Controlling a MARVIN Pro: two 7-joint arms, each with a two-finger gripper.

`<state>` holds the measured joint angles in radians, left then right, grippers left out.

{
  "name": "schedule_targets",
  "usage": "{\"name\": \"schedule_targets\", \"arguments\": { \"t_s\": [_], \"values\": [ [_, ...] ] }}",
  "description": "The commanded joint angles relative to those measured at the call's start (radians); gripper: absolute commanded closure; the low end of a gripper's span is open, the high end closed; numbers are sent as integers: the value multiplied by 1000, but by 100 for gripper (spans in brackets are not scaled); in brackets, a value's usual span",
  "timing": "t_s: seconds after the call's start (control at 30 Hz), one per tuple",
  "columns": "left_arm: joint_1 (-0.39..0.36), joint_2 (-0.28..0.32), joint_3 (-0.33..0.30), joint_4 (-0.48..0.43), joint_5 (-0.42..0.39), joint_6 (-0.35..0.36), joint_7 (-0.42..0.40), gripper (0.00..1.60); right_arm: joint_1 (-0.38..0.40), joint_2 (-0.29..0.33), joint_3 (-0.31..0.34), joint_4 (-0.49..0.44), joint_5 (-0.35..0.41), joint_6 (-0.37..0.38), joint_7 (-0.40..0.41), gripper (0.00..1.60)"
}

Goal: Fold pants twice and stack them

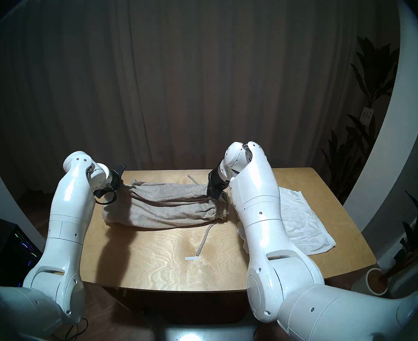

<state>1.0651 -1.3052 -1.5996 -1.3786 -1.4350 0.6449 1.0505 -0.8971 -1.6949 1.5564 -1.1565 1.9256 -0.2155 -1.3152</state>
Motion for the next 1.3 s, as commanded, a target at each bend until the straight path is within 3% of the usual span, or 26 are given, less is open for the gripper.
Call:
{"name": "schedule_targets", "arguments": {
  "t_s": [0.0,0.33,0.37,0.63,0.67,0.73,1.27],
  "values": [
    [-109,0,15,45,18,-23,-32,160,110,2,14,60,6,3,27,160],
    [-211,-15,67,201,52,-47,-62,160,190,7,41,197,15,5,71,160],
    [-186,-13,66,186,55,-53,-72,160,193,7,42,204,16,6,75,160],
    [-255,-15,90,293,82,-70,-95,160,241,7,52,297,22,14,113,160],
    [-289,-17,96,329,84,-69,-91,160,247,7,54,309,23,16,118,160],
    [-277,-15,97,328,91,-77,-105,160,257,7,55,329,24,20,128,160],
    [-392,-22,147,525,139,-105,-157,160,321,-3,73,479,45,52,208,160]
  ]
}}
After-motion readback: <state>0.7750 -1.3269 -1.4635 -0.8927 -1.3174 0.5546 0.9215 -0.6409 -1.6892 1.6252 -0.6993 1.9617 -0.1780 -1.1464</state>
